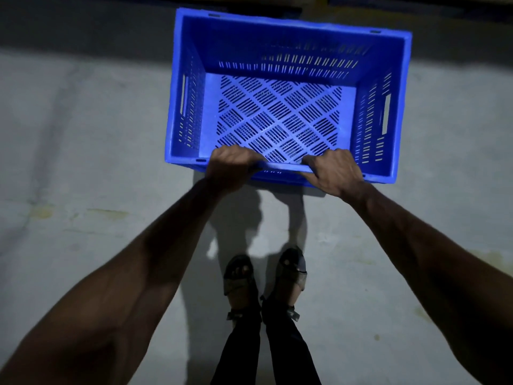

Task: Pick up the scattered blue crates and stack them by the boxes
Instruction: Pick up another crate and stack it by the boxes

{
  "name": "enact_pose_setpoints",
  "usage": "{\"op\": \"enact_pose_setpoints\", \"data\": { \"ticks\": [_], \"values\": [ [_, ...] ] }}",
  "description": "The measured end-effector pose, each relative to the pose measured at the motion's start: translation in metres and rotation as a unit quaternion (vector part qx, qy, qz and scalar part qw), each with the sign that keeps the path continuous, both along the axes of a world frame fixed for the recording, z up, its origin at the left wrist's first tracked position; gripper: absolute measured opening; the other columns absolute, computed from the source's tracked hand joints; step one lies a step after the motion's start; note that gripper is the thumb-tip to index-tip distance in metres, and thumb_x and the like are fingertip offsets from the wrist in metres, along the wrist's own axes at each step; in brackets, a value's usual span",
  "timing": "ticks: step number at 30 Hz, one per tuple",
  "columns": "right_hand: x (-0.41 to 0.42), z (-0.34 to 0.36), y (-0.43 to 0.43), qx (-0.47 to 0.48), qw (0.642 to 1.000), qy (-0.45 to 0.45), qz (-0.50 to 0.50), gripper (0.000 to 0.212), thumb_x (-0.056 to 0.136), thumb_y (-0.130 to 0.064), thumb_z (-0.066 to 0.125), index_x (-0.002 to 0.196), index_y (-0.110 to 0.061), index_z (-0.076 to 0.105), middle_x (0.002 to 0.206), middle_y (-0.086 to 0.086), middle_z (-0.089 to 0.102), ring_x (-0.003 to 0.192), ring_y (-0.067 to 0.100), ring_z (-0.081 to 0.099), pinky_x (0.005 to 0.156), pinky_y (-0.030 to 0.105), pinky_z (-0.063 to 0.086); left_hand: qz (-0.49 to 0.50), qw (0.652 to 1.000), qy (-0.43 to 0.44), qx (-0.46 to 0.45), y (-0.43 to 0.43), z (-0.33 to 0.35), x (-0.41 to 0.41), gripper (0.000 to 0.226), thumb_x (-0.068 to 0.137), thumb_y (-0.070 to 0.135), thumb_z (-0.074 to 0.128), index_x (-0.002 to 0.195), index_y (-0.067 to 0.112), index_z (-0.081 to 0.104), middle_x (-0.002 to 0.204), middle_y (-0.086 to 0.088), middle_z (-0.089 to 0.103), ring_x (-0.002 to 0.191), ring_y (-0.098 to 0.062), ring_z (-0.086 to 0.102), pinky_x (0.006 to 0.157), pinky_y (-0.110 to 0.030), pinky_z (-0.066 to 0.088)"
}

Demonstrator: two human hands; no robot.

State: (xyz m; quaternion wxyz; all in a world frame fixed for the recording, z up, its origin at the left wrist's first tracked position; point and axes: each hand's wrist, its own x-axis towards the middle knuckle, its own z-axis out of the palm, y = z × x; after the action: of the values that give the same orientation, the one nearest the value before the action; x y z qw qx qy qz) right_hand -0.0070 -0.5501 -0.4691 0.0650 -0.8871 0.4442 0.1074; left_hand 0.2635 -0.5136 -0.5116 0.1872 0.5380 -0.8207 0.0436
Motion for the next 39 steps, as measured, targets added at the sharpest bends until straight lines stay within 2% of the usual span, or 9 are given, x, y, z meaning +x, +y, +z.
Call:
{"op": "enact_pose_setpoints", "data": {
  "ticks": [9, 14, 18, 24, 28, 31, 33, 35, 39],
  "values": [
    [0.006, -0.006, 0.019, -0.002, 0.999, -0.028, -0.02, 0.053, 0.093, -0.061, 0.036, 0.079, -0.017, 0.063, 0.054, 0.011, 0.055, 0.049, 0.036, 0.058, 0.051, 0.032, 0.032, -0.015, 0.996, -0.019, 0.087, 0.002, 0.009, 0.008, 0.037, 0.086, 0.049, 0.049, 0.09, 0.028, 0.079, 0.071, -0.001, 0.071, 0.062, -0.03, 0.068, 0.053, -0.032, 0.05],
    [0.002, -0.005, 0.01, 0.022, 1.0, -0.007, -0.003, 0.063, 0.086, -0.061, 0.021, 0.095, -0.02, 0.068, 0.061, 0.008, 0.055, 0.061, 0.036, 0.062, 0.056, 0.033, 0.035, 0.006, 0.994, -0.036, 0.101, 0.008, 0.01, -0.001, 0.039, 0.088, 0.05, 0.046, 0.088, 0.027, 0.077, 0.069, -0.001, 0.069, 0.063, -0.028, 0.068, 0.053, -0.03, 0.048],
    [0.002, -0.008, 0.016, 0.008, 0.999, -0.001, -0.036, 0.047, 0.095, -0.063, 0.043, 0.092, -0.022, 0.067, 0.06, 0.008, 0.057, 0.058, 0.036, 0.062, 0.056, 0.034, 0.037, -0.029, 0.994, -0.06, 0.082, 0.004, 0.005, 0.009, 0.029, 0.087, 0.046, 0.054, 0.09, 0.028, 0.076, 0.071, 0.001, 0.068, 0.061, -0.029, 0.065, 0.051, -0.031, 0.044],
    [0.003, -0.009, 0.008, 0.063, 0.997, 0.014, -0.038, 0.041, 0.094, -0.063, 0.046, 0.103, -0.028, 0.065, 0.07, 0.009, 0.058, 0.075, 0.037, 0.064, 0.066, 0.039, 0.045, -0.037, 0.999, -0.018, 0.017, 0.006, 0.0, 0.006, 0.03, 0.101, 0.053, 0.056, 0.095, 0.031, 0.075, 0.076, 0.006, 0.07, 0.064, -0.019, 0.064, 0.05, -0.031, 0.037],
    [0.009, -0.003, 0.02, 0.081, 0.991, 0.036, -0.097, 0.047, 0.095, -0.067, 0.042, 0.121, -0.032, 0.06, 0.095, 0.011, 0.07, 0.093, 0.036, 0.068, 0.078, 0.042, 0.049, -0.005, 0.957, -0.06, 0.282, 0.009, 0.025, -0.003, 0.062, 0.093, 0.062, 0.031, 0.143, 0.033, 0.053, 0.112, -0.001, 0.068, 0.102, -0.028, 0.067, 0.078, -0.041, 0.044],
    [0.02, 0.012, 0.039, 0.149, 0.969, 0.0, -0.2, 0.072, 0.093, -0.074, 0.039, 0.151, -0.032, 0.033, 0.131, 0.012, 0.064, 0.119, 0.035, 0.061, 0.098, 0.05, 0.043, 0.014, 0.955, -0.13, 0.266, 0.022, 0.039, -0.004, 0.072, 0.098, 0.062, 0.042, 0.16, 0.028, 0.029, 0.134, -0.008, 0.056, 0.122, -0.031, 0.054, 0.088, -0.044, 0.041],
    [0.03, 0.027, 0.062, 0.165, 0.959, -0.014, -0.229, 0.089, 0.088, -0.082, 0.034, 0.16, -0.037, 0.01, 0.159, 0.006, 0.039, 0.142, 0.032, 0.041, 0.113, 0.057, 0.028, -0.032, 0.969, -0.131, 0.207, 0.039, 0.063, 0.001, 0.07, 0.098, 0.054, 0.052, 0.159, 0.024, 0.034, 0.142, -0.01, 0.055, 0.129, -0.031, 0.052, 0.09, -0.044, 0.043],
    [0.043, 0.058, 0.088, 0.168, 0.957, -0.029, -0.234, 0.09, 0.088, -0.083, 0.032, 0.16, -0.039, 0.003, 0.167, 0.0, 0.023, 0.15, 0.03, 0.027, 0.118, 0.06, 0.02, -0.081, 0.977, -0.098, 0.173, 0.061, 0.093, 0.007, 0.066, 0.094, 0.047, 0.062, 0.153, 0.026, 0.043, 0.14, -0.008, 0.058, 0.126, -0.03, 0.056, 0.087, -0.044, 0.046],
    [0.067, 0.149, 0.129, 0.196, 0.937, -0.122, -0.264, 0.089, 0.089, -0.083, 0.03, 0.161, -0.036, 0.007, 0.165, 0.002, 0.029, 0.148, 0.029, 0.031, 0.116, 0.059, 0.028, -0.051, 0.963, -0.046, 0.26, 0.107, 0.179, 0.013, 0.068, 0.082, 0.033, 0.074, 0.145, 0.028, 0.049, 0.126, -0.003, 0.061, 0.104, -0.03, 0.064, 0.073, -0.042, 0.049]
  ]
}}
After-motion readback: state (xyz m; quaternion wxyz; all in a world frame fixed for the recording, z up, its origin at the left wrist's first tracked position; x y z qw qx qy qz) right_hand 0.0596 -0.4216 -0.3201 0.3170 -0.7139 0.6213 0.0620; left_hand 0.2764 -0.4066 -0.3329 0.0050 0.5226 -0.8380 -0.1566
